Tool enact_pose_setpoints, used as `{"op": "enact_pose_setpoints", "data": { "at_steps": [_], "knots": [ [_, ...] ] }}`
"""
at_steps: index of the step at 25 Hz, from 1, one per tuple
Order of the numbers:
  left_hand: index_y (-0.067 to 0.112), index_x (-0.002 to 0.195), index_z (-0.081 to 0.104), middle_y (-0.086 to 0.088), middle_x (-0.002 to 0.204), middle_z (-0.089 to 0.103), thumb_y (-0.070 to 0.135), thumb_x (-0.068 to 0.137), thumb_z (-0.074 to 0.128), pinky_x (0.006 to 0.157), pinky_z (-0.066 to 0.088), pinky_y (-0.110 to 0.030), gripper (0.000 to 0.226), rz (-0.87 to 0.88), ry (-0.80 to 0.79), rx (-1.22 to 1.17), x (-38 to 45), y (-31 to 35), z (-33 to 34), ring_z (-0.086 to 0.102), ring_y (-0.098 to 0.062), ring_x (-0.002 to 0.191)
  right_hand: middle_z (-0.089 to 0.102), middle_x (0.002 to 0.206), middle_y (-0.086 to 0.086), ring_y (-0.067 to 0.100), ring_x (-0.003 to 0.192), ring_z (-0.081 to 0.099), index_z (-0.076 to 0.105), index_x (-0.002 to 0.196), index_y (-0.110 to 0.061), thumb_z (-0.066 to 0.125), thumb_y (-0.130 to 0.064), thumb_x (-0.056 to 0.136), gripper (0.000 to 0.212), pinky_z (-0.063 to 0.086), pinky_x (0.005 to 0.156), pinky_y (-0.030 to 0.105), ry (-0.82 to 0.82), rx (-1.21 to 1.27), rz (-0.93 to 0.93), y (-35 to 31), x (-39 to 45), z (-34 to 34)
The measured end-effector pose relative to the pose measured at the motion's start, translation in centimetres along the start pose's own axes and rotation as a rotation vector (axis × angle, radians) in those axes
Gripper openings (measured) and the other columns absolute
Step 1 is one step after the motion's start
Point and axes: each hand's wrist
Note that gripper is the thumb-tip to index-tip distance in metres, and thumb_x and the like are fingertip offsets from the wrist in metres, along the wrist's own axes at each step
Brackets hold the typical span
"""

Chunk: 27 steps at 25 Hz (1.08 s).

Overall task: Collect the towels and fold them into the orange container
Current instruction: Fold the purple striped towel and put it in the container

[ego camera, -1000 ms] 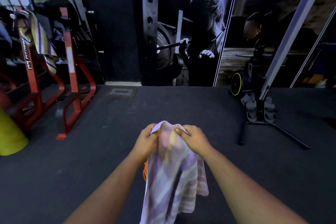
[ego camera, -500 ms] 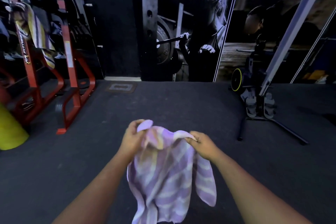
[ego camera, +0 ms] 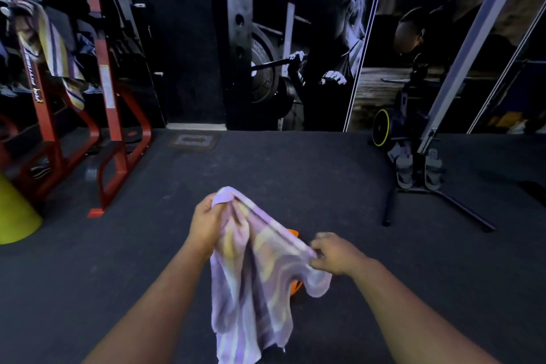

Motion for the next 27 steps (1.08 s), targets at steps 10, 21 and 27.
{"op": "enact_pose_setpoints", "data": {
  "at_steps": [10, 21, 27],
  "knots": [
    [0.014, 0.079, 0.058, 0.002, 0.072, 0.054, 0.022, 0.098, 0.054, 0.058, 0.042, -0.026, 0.021, -0.15, 0.488, -0.16, 1.0, -1.9, -2.6, 0.05, -0.013, 0.067, 0.047, 0.062, -0.003, 0.009, 0.057, 0.043, 0.043, 0.063, -0.02, 0.071, -0.044, 0.089, 0.045, 0.032, 0.056, 0.032, 0.236, 0.373, 0.321, 2.5, -2.1, 1.5],
    [0.011, 0.072, 0.046, 0.006, 0.065, 0.048, 0.05, 0.094, 0.067, 0.058, 0.04, -0.031, 0.049, 0.026, 0.165, 0.191, -0.4, -1.7, -0.9, 0.042, -0.01, 0.058, 0.075, 0.105, 0.01, 0.019, 0.096, 0.074, 0.064, 0.119, -0.014, 0.058, -0.003, 0.1, 0.022, 0.059, 0.072, 0.036, 0.245, 1.347, 0.091, -4.1, -1.4, -3.3],
    [0.001, 0.076, 0.053, 0.003, 0.068, 0.05, 0.036, 0.1, 0.059, 0.061, 0.04, -0.031, 0.044, 0.023, 0.039, 0.215, -1.3, -2.5, -0.2, 0.046, -0.013, 0.066, 0.073, 0.087, -0.018, 0.006, 0.084, 0.066, 0.073, 0.092, -0.036, 0.072, -0.026, 0.089, 0.01, 0.053, 0.075, 0.031, 0.479, 0.305, -0.004, -5.1, -0.1, -3.1]
  ]
}}
Point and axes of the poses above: each hand's wrist, its own x-axis towards the middle knuckle, its own z-axis out of the palm, y = z × x
